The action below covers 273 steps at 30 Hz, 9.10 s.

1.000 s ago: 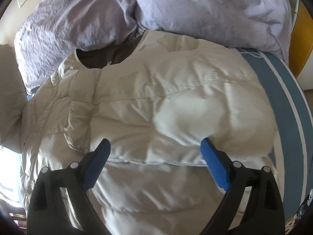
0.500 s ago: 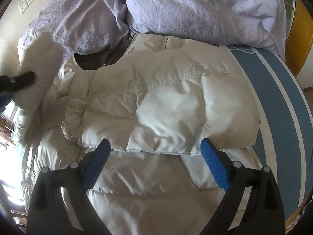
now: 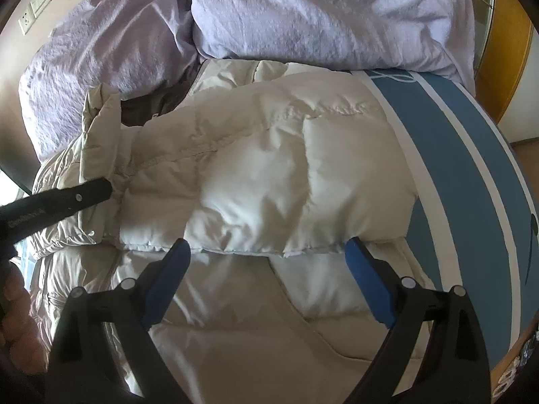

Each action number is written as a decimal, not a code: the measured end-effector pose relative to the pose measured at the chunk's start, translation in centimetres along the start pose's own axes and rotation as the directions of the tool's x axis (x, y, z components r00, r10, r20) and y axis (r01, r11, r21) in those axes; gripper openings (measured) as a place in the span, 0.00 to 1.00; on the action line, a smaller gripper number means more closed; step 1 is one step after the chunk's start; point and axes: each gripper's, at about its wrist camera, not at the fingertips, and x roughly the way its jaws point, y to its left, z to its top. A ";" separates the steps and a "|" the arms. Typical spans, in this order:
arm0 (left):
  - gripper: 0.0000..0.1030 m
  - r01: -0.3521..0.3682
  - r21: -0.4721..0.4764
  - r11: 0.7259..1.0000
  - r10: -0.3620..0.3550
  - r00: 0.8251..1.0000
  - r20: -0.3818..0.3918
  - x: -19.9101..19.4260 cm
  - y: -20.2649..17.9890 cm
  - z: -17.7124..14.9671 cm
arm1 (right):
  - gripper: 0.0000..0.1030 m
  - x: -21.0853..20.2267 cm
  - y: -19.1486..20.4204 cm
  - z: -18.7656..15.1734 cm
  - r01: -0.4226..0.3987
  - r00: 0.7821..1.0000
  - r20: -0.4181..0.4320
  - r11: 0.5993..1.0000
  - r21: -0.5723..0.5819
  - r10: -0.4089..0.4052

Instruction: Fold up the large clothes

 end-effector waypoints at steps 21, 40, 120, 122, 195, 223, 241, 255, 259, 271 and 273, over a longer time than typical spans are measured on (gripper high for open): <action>0.55 -0.184 -0.009 0.983 0.184 0.982 0.037 0.9 3.6 1.1 | 0.90 0.6 0.0 0.0 0.011 1.000 -0.023 1.000 0.003 -0.011; 0.57 -0.243 0.034 0.970 0.243 0.970 -0.013 4.6 3.0 0.3 | 0.90 2.0 -0.3 -0.2 0.023 0.998 -0.061 1.000 0.004 -0.023; 0.58 -0.085 -0.181 0.980 0.058 0.987 -0.151 -10.7 21.6 -20.8 | 0.41 -5.2 -14.8 -13.3 -0.290 0.862 -0.441 0.957 -0.027 0.249; 0.58 -0.080 -0.181 0.980 0.053 0.987 -0.151 -10.6 21.4 -20.8 | 0.41 -5.2 -15.0 -13.3 -0.304 0.856 -0.444 0.953 -0.018 0.265; 0.09 -0.005 -0.232 0.973 0.059 0.972 0.226 -17.6 19.0 -4.4 | 0.07 -11.7 -8.6 2.1 -0.262 0.965 -0.060 0.944 -0.199 0.255; 0.09 -0.122 -0.261 0.958 0.168 0.972 0.162 -9.6 19.8 9.3 | 0.08 -1.8 -5.6 13.5 -0.033 0.999 -0.030 0.998 0.056 0.035; 0.09 -0.177 -0.280 0.944 0.209 0.974 0.088 -4.3 20.5 11.9 | 0.09 3.3 -7.6 14.9 -0.009 0.996 -0.088 0.969 0.246 0.032; 0.20 -0.141 -0.337 0.931 0.154 0.988 0.012 -1.9 21.6 12.8 | 0.45 3.9 -9.0 16.4 -0.077 0.985 -0.110 0.912 0.403 0.132; 0.28 -0.103 -0.327 0.939 0.118 0.993 0.025 -3.3 21.5 12.9 | 0.55 0.3 -7.8 17.2 -0.076 0.995 -0.032 0.953 0.293 0.090; 0.71 -0.127 -0.273 0.954 0.164 0.980 0.116 -7.7 20.3 13.3 | 0.57 -2.9 0.1 13.4 -0.118 0.992 -0.045 0.991 -0.063 0.115; 0.71 -0.140 -0.247 0.959 0.179 0.973 0.144 -8.8 20.0 13.3 | 0.57 -2.7 1.7 12.3 -0.127 0.991 -0.061 0.986 -0.108 0.121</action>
